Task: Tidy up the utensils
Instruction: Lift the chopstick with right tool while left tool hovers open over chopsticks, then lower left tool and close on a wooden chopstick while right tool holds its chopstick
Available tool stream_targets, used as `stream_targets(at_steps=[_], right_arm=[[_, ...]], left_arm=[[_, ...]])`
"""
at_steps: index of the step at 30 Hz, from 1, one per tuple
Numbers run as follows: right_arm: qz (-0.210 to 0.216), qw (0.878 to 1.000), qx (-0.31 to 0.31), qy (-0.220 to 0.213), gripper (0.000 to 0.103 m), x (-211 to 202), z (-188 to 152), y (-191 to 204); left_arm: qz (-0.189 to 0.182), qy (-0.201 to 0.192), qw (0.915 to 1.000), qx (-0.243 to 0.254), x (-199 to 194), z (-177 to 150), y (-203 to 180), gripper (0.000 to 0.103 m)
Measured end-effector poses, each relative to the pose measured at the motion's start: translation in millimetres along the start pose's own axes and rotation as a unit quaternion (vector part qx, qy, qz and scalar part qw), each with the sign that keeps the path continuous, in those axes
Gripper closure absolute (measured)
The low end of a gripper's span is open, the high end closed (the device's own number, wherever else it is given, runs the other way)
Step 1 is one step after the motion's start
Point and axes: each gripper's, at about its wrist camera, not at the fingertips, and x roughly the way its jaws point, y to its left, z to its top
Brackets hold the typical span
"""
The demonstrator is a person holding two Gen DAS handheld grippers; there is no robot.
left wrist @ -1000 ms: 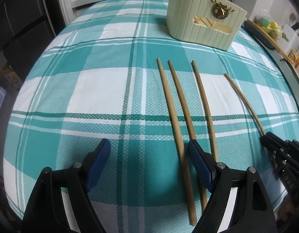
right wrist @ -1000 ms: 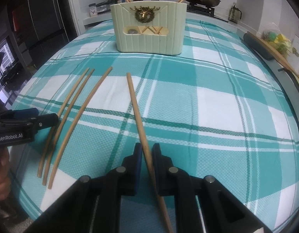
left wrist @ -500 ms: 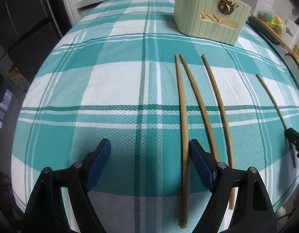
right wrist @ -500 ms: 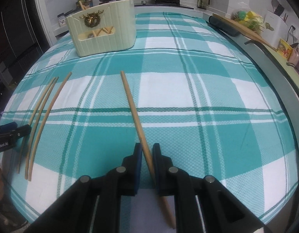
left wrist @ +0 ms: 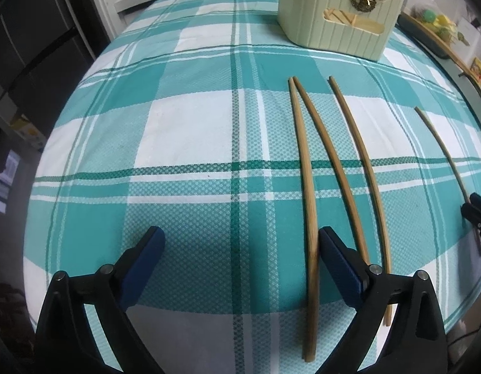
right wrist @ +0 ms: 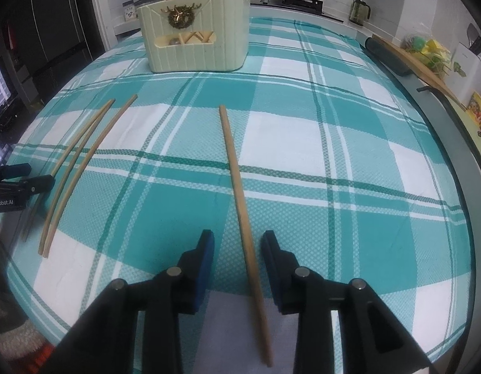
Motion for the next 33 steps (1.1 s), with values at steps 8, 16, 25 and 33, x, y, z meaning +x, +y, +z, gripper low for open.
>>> stream_targets(at_steps=[8, 16, 25, 33], right_arm=[[0.003, 1.0, 0.003, -0.014, 0.066, 0, -4, -4], [-0.001, 1.0, 0.018, -0.026, 0.065, -1, -7, -4], [0.021, 1.0, 0.01, 0.002, 0.064, 2, 0, -8], [0.053, 0.998, -0.019, 0.033, 0.064, 10, 20, -16]], left_arm=[[0.0, -0.012, 0.9999, -0.009, 0, -3, 2, 0.0], [-0.003, -0.02, 0.9997, -0.014, 0, -4, 4, 0.0], [-0.028, -0.004, 0.9988, 0.038, 3, 5, 5, 0.0], [-0.043, 0.028, 0.9946, 0.09, 16, 38, -2, 0.002]])
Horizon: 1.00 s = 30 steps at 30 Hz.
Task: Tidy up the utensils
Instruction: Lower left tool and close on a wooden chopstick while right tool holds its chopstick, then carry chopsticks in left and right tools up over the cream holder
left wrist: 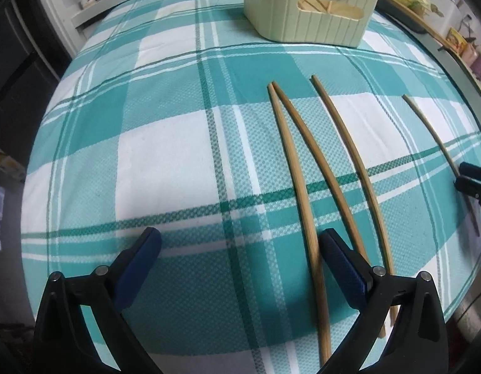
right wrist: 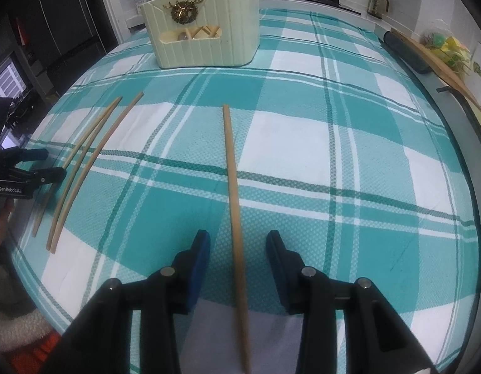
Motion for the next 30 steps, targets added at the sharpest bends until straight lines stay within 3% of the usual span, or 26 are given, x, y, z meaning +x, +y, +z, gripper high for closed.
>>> stream_targets(at_steps=[4, 11, 13, 14, 16, 17, 18, 24, 30], right_arm=[[0.012, 0.999, -0.033, 0.027, 0.064, 13, 26, -4], [0.017, 0.996, -0.08, 0.045, 0.065, 42, 80, 0], [0.013, 0.995, -0.088, 0.045, 0.075, 48, 93, 6], [0.011, 0.995, -0.091, 0.045, 0.087, 51, 99, 9], [0.01, 0.995, -0.093, 0.043, 0.095, 56, 108, 11], [0.009, 0.995, -0.091, 0.039, 0.096, 57, 110, 11], [0.01, 0.996, -0.087, 0.035, 0.096, 57, 110, 11], [0.032, 0.999, -0.034, -0.012, 0.096, 34, 103, -3], [0.047, 0.994, -0.007, -0.1, 0.096, -40, 96, -13]], left_arm=[[-0.013, 0.007, 0.9997, 0.019, 7, 24, -4, 0.011], [-0.018, 0.012, 0.9996, 0.018, 15, 61, -4, 0.041], [-0.018, 0.013, 0.9997, 0.015, 16, 66, -6, 0.05], [-0.017, 0.012, 0.9997, 0.016, 16, 68, -8, 0.058], [-0.004, 0.003, 0.9996, 0.027, 15, 68, -13, 0.068], [-0.014, -0.001, 0.9994, 0.032, 15, 67, -15, 0.091], [-0.024, -0.004, 0.9992, 0.032, 14, 66, -17, 0.095], [-0.018, -0.056, 0.9982, 0.013, -18, 56, -12, 0.098], [-0.044, -0.143, 0.9885, -0.02, -95, 43, -2, 0.098]])
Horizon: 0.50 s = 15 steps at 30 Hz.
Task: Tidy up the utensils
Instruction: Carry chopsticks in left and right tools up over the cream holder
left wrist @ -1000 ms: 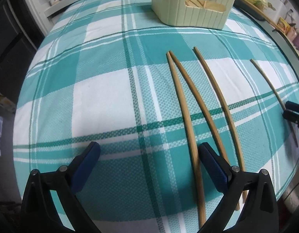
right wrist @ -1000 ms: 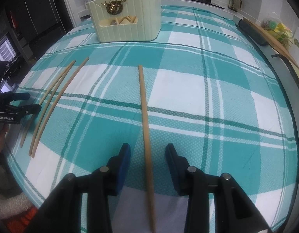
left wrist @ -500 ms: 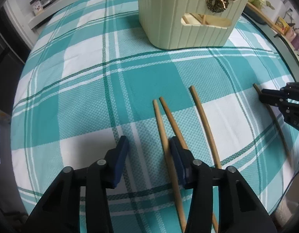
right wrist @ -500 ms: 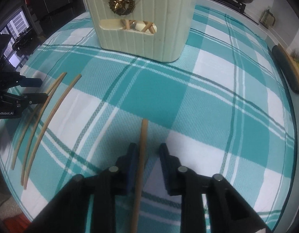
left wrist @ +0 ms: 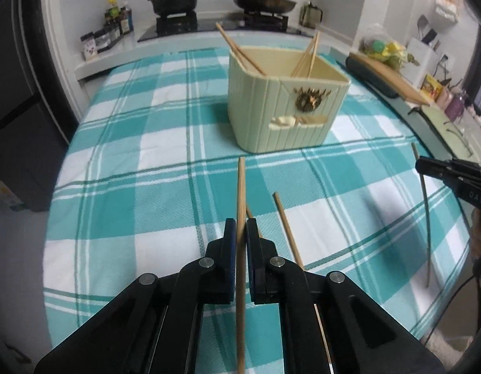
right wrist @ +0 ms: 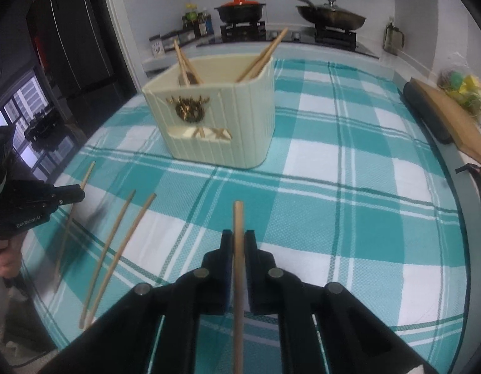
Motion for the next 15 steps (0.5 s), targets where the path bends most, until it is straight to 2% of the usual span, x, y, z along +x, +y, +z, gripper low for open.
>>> stream_targets(at_steps=[7, 15], right_arm=[[0.016, 0.995, -0.004, -0.096, 0.096, -84, 2, 16], [0.014, 0.985, -0.023, -0.173, 0.096, -131, -4, 36]], left_arm=[[-0.028, -0.081, 0.9962, -0.017, -78, 0, -2, 0.098], [-0.049, -0.123, 0.9905, -0.035, -113, -3, -5, 0.098]])
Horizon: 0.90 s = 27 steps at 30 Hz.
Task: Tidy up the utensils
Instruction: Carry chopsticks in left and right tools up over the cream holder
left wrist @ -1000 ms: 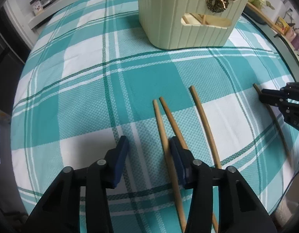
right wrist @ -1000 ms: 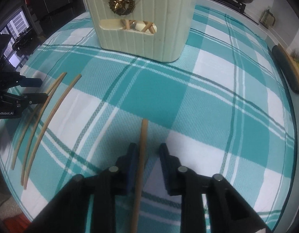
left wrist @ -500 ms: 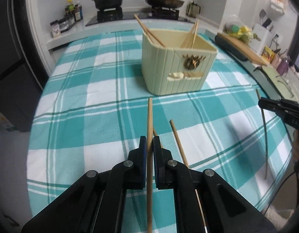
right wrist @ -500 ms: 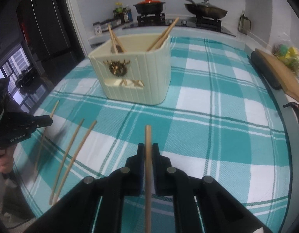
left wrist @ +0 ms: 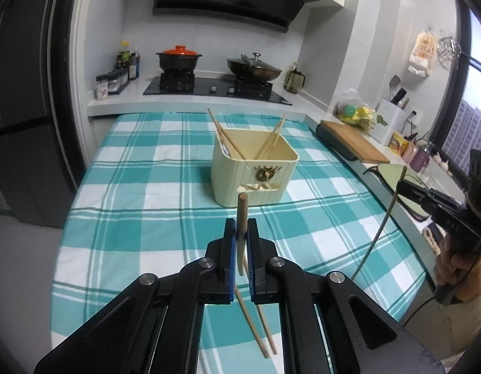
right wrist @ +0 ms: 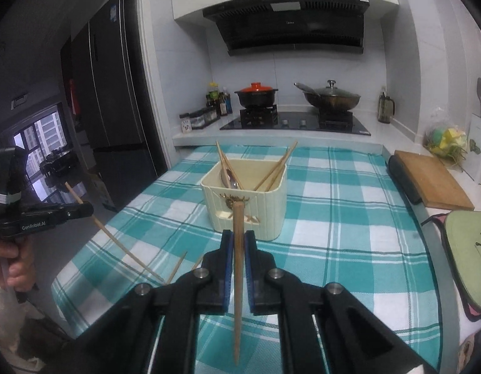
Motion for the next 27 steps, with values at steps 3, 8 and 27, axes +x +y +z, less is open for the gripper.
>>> stream_targets(at_steps=[3, 8, 27], right_arm=[[-0.006, 1.0, -0.005, -0.028, 0.096, -11, 2, 4], [0.001, 0.998, 0.014, -0.065, 0.096, -25, 10, 0], [-0.007, 0.997, 0.016, -0.075, 0.096, -19, 51, -15]], left_arm=[[-0.005, -0.006, 1.0, 0.002, -5, 4, -6, 0.098], [-0.013, -0.018, 0.9997, 0.009, -13, 11, -14, 0.098], [-0.028, -0.049, 0.9984, -0.005, -27, 63, -7, 0.099]])
